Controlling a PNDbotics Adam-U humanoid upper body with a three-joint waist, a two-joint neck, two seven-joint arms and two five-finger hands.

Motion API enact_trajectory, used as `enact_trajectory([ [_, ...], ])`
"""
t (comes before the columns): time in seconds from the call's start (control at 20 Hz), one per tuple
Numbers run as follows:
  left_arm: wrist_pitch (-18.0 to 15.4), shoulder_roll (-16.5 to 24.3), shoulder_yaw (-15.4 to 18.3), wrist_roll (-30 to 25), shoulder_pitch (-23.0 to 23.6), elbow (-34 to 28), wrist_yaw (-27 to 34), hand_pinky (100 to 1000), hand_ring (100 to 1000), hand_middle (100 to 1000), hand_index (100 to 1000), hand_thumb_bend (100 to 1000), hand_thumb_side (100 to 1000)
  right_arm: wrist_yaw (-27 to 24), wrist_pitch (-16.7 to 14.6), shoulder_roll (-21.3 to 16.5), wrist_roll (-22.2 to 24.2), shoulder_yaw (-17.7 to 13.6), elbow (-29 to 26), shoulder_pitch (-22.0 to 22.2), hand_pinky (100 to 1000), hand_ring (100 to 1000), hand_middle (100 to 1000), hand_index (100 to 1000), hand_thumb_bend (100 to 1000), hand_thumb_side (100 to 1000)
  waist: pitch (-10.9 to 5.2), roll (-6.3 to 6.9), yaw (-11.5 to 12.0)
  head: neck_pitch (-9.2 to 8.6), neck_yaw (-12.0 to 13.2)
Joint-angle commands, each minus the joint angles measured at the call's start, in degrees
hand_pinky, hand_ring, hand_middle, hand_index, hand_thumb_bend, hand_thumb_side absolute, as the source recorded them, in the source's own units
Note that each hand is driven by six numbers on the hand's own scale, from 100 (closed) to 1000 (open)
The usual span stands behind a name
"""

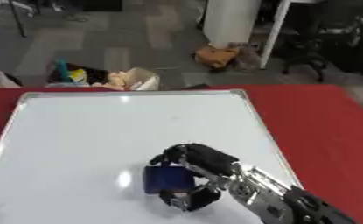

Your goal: Wipe the whiteboard clean with a brush.

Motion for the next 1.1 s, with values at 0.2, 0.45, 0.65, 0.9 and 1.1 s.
enact_trajectory([
  [0.2,-0.2,1.4,0.2,-0.1,-0.5,-1.3,-0.2,445,530,579,846,736,522,-1.6,2.9,-3.0,-1.2,-3.8,-0.5,-1.6,663,703,629,865,213,285,-1.27,-0.4,1.7,-1.31,-0.5],
  [0.45,-0.2,1.5,0.0,-0.3,-0.8,-1.7,-0.3,445,529,579,844,739,518,-2.6,3.5,-3.9,-2.3,-5.7,1.6,-2.0,670,714,640,867,169,278,-1.64,-1.4,4.4,-2.01,-1.7],
  [0.65,-0.5,1.6,-0.2,-0.4,-1.3,-2.7,-0.4,445,529,578,844,740,516,-3.3,4.0,-4.6,-3.4,-7.2,4.1,-2.0,671,716,641,867,143,281,-1.63,-2.05,7.0,-2.8,-3.0],
  [0.9,-0.7,1.9,-0.2,-0.4,-1.7,-3.6,-0.3,444,528,578,843,742,516,-4.2,5.0,-5.3,-5.6,-9.0,7.7,-1.8,672,719,639,863,100,299,-0.87,-2.51,9.4,-3.63,-4.8],
  [1.1,-0.8,2.0,-0.1,-0.4,-2.0,-4.1,-0.4,444,528,572,844,742,517,-5.1,6.0,-5.9,-7.6,-10.4,10.8,-1.6,671,717,633,851,100,307,0.14,-2.65,10.4,-4.33,-6.5],
])
